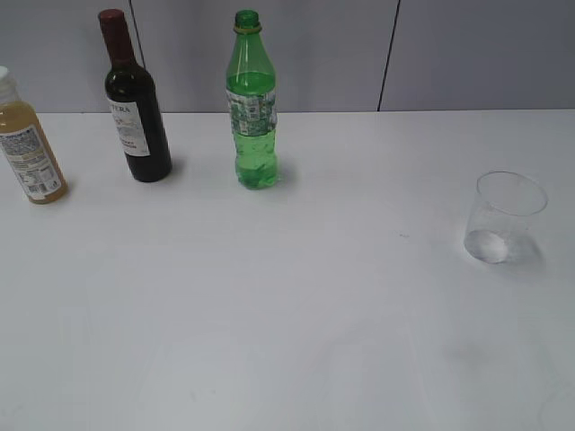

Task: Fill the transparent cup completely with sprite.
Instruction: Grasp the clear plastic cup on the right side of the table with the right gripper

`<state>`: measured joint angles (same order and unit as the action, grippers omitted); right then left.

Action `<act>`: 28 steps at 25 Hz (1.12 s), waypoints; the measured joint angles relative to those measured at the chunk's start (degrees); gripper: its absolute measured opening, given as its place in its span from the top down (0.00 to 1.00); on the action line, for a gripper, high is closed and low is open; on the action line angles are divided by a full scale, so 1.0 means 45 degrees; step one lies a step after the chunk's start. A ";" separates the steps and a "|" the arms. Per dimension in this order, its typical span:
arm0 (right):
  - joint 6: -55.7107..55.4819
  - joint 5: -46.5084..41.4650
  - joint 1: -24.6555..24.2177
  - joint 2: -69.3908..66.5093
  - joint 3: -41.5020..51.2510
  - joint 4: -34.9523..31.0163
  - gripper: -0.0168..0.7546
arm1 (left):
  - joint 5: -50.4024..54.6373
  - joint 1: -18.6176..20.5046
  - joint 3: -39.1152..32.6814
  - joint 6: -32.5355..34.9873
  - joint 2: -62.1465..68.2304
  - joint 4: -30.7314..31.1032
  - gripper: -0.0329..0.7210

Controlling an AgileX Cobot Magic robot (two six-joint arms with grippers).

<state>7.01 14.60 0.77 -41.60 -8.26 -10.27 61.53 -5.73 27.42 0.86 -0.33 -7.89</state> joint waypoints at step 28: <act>-0.4718 0.9493 0.0000 -1.0503 0.0636 0.6261 0.18 | 0.0000 0.0000 0.0000 0.0000 0.0000 0.0000 0.73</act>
<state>-14.23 57.32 0.77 -88.87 -5.40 17.90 61.53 -5.73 27.42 0.86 -0.33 -7.89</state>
